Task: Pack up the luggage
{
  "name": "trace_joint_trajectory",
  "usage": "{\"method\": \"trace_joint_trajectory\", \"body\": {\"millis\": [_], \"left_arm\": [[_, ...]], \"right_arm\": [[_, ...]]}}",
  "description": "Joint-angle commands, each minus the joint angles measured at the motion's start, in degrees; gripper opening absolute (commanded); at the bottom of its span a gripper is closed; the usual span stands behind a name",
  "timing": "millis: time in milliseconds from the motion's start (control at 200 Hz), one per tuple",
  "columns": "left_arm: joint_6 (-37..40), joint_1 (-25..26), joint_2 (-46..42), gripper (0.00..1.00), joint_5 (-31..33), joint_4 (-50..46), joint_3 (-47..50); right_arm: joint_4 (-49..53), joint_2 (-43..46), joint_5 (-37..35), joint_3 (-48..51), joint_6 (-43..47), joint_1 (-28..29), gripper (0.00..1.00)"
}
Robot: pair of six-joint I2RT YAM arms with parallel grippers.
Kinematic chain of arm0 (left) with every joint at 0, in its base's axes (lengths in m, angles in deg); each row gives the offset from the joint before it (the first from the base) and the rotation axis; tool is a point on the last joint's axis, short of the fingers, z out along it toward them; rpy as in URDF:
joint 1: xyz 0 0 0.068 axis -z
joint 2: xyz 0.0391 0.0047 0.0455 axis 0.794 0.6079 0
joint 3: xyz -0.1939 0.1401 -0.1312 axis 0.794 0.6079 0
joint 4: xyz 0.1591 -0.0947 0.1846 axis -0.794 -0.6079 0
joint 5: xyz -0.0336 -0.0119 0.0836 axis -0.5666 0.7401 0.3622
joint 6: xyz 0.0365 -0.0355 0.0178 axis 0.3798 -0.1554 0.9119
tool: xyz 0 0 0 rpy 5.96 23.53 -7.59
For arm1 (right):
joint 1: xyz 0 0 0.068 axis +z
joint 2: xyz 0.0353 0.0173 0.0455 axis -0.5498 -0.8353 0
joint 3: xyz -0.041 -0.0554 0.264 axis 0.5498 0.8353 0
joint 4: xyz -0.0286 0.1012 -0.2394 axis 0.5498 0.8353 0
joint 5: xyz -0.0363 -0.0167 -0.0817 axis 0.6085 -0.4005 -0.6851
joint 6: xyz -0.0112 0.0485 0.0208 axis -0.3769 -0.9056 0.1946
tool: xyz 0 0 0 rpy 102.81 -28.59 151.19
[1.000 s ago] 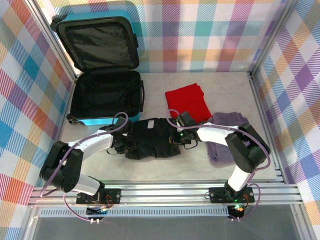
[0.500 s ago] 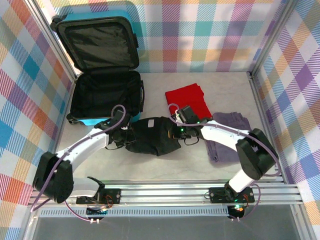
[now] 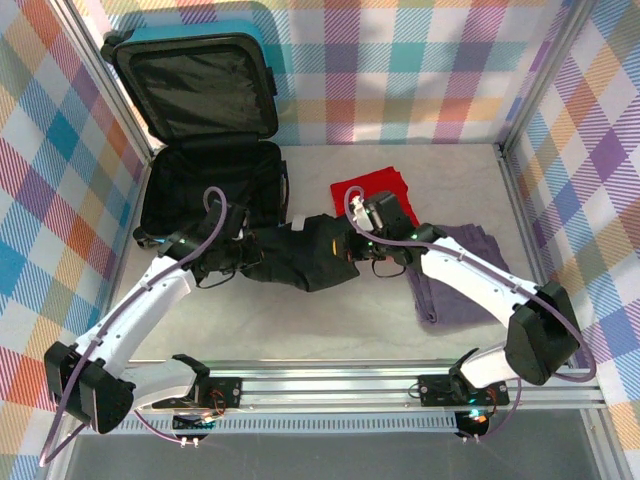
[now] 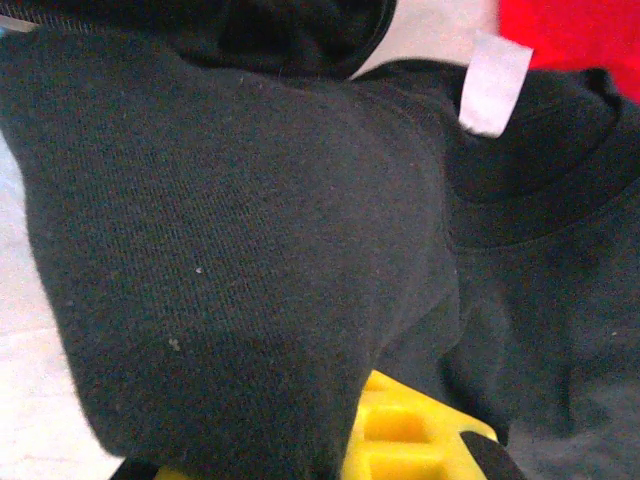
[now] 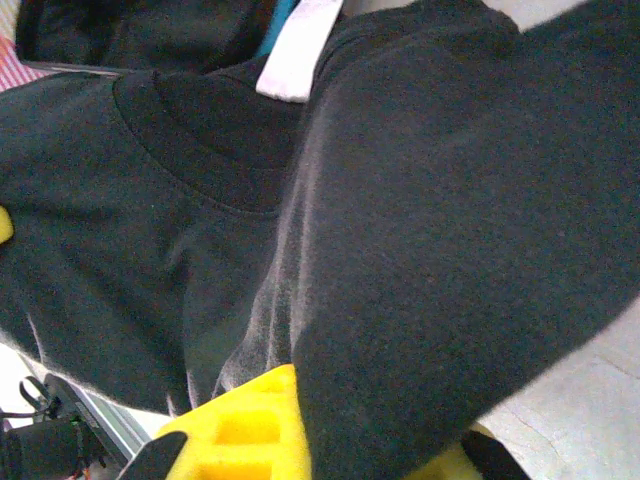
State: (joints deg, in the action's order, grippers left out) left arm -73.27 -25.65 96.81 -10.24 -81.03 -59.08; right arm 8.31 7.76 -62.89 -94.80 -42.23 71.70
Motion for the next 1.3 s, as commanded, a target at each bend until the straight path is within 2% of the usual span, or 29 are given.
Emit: {"method": "trace_joint_trajectory", "body": {"millis": [0, 280, 390, 675, 880, 1010, 1295], "left_arm": [[2.9, 0.2, -0.2, 0.0, 4.0, -1.6, -5.3], [8.4, -2.9, 4.6, 0.0, 6.8, -1.6, -13.1], [10.6, -6.2, 7.2, 0.0, 6.9, 0.0, -14.8], [15.2, -15.6, 11.9, 0.0, 2.6, 7.4, -17.1], [17.2, -20.2, 16.7, 0.0, 0.8, 11.8, -19.0], [17.1, -24.8, 19.3, 0.0, -1.2, 15.8, -19.0], [17.4, -32.3, 23.6, 0.0, -6.0, 21.6, -20.4]], "right_arm": [[-0.2, 1.3, 1.2, -2.9, 1.2, 0.5, 0.0], [-2.9, -3.0, 1.8, -9.8, 0.2, 0.5, 0.0], [-5.2, -5.9, 1.3, -12.1, -0.7, 0.6, 0.0], [-11.6, -16.6, -0.7, -20.1, -2.7, 1.2, 0.0], [-13.4, -26.9, -1.0, -30.5, -2.4, 2.2, 0.0], [-13.2, -33.1, -1.5, -38.2, -1.2, 2.8, 0.0], [-7.8, -48.8, 0.3, -59.9, 0.0, 3.4, 0.0]]}}
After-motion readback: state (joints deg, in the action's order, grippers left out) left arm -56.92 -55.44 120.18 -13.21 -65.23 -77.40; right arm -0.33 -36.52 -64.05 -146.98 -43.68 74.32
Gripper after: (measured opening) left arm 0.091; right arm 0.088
